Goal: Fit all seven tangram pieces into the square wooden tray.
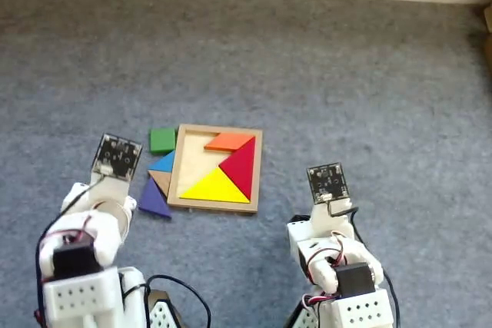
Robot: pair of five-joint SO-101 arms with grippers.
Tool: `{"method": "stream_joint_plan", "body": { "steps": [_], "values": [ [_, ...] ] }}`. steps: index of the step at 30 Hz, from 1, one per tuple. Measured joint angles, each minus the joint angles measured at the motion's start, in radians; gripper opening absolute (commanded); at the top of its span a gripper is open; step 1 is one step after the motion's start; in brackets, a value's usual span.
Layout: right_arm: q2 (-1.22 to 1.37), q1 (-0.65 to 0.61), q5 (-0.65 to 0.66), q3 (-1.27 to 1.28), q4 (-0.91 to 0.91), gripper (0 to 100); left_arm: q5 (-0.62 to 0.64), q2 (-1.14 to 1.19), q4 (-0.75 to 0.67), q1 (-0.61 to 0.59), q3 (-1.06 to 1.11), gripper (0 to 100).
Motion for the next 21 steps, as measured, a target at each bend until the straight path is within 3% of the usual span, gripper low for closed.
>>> {"method": "stream_joint_plan", "body": {
  "steps": [3,10,21],
  "values": [
    [0.000,0.000,0.000,0.000,0.000,0.6,0.000,0.149,0.000,0.000,-0.051,21],
    [0.000,0.000,0.000,0.000,0.000,0.6,0.077,0.451,-0.002,0.000,-0.129,26],
    [0.000,0.000,0.000,0.000,0.000,0.6,0.270,0.669,-0.025,0.015,-0.198,27]
  ]
}}
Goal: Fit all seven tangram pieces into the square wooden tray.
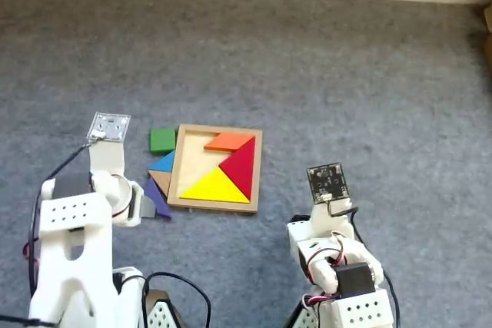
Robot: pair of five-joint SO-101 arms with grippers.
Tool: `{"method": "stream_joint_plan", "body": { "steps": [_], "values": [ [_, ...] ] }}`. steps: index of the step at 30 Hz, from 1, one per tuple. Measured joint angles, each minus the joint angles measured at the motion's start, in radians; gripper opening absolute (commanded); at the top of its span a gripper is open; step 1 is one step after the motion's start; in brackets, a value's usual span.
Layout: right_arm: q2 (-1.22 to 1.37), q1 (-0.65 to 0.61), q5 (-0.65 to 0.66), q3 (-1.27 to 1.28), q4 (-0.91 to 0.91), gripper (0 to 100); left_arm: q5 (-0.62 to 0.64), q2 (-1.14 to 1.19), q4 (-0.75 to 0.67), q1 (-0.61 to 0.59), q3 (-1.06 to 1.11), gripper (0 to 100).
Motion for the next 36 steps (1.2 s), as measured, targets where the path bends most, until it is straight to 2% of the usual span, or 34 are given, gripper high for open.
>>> {"method": "stream_joint_plan", "body": {
  "steps": [6,11,17,24,30,36],
  "values": [
    [0.000,0.000,0.000,0.000,0.000,0.6,0.089,0.110,-0.153,0.017,0.003,27],
    [0.000,0.000,0.000,0.000,0.000,0.6,0.117,0.253,-0.261,0.020,0.005,27],
    [0.000,0.000,0.000,0.000,0.000,0.6,0.117,0.362,-0.241,0.023,-0.068,26],
    [0.000,0.000,0.000,0.000,0.000,0.6,0.117,0.445,-0.222,0.098,-0.120,26],
    [0.000,0.000,0.000,0.000,0.000,0.6,0.115,0.473,-0.221,0.114,-0.121,26],
    [0.000,0.000,0.000,0.000,0.000,0.6,0.117,0.473,-0.218,0.123,-0.121,17]
  ]
}}
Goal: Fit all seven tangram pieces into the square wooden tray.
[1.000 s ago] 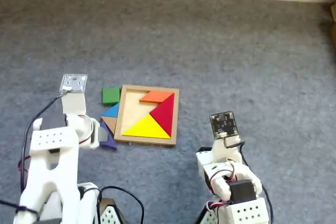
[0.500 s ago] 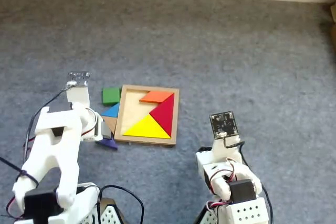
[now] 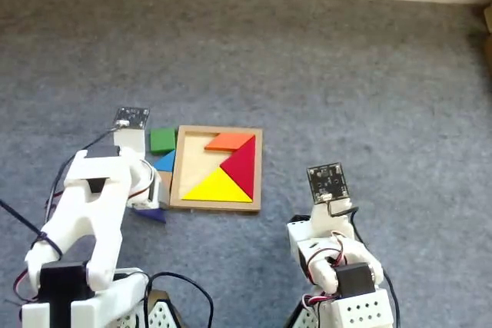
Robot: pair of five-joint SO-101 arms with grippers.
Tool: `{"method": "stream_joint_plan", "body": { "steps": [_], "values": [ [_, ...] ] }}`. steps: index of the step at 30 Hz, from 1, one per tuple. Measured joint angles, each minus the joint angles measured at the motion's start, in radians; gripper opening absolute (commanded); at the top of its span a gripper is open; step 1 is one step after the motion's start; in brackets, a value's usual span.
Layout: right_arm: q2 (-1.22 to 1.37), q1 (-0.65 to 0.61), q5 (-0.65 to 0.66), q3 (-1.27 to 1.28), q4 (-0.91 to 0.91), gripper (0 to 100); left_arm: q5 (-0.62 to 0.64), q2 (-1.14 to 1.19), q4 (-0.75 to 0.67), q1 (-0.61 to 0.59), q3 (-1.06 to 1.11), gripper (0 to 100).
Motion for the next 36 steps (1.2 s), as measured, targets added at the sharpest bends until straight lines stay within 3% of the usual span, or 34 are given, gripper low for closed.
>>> {"method": "stream_joint_plan", "body": {
  "steps": [10,17,28,31,36],
  "values": [
    [0.000,0.000,0.000,0.000,0.000,0.6,-0.012,0.003,0.000,0.005,0.000,17],
    [0.000,0.000,0.000,0.000,0.000,0.6,-0.210,0.005,0.009,0.005,-0.038,18],
    [0.000,0.000,0.000,0.000,0.000,0.6,-0.417,0.006,0.304,0.005,-0.273,18],
    [0.000,0.000,0.000,0.000,0.000,0.6,-0.367,0.006,0.362,0.005,-0.299,22],
    [0.000,0.000,0.000,0.000,0.000,0.6,-0.129,0.006,0.437,0.003,-0.302,28]
  ]
}}
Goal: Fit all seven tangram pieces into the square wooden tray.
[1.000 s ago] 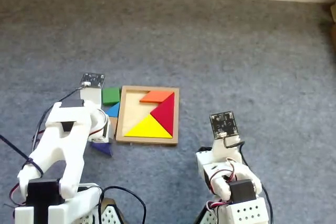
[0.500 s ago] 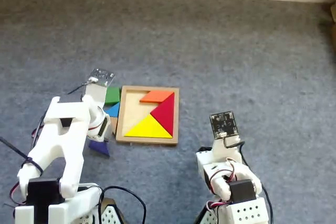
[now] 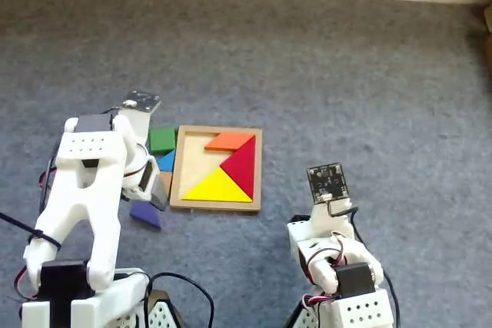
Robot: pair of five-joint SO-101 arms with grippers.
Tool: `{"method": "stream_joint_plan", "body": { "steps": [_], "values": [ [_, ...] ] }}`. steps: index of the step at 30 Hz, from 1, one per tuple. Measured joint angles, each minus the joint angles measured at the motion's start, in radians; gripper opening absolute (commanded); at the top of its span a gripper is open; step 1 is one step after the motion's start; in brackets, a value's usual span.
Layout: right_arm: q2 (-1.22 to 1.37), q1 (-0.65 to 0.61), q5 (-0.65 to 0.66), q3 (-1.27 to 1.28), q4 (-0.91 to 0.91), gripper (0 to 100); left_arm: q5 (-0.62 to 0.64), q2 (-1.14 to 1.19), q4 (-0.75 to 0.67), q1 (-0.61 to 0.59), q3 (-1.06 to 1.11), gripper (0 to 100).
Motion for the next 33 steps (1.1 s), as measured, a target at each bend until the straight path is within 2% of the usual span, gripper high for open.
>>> {"method": "stream_joint_plan", "body": {
  "steps": [4,7,19,26,33],
  "values": [
    [0.000,0.000,0.000,0.000,0.000,0.6,0.144,0.003,0.011,-0.044,0.000,28],
    [0.000,0.000,0.000,0.000,0.000,0.6,0.175,0.003,0.008,-0.091,0.028,28],
    [0.000,0.000,0.000,0.000,0.000,0.6,0.184,0.003,-0.292,-0.132,0.270,27],
    [0.000,0.000,0.000,0.000,0.000,0.6,0.184,0.005,-0.324,-0.127,0.270,16],
    [0.000,0.000,0.000,0.000,0.000,0.6,0.180,0.005,-0.364,-0.078,0.287,15]
  ]
}}
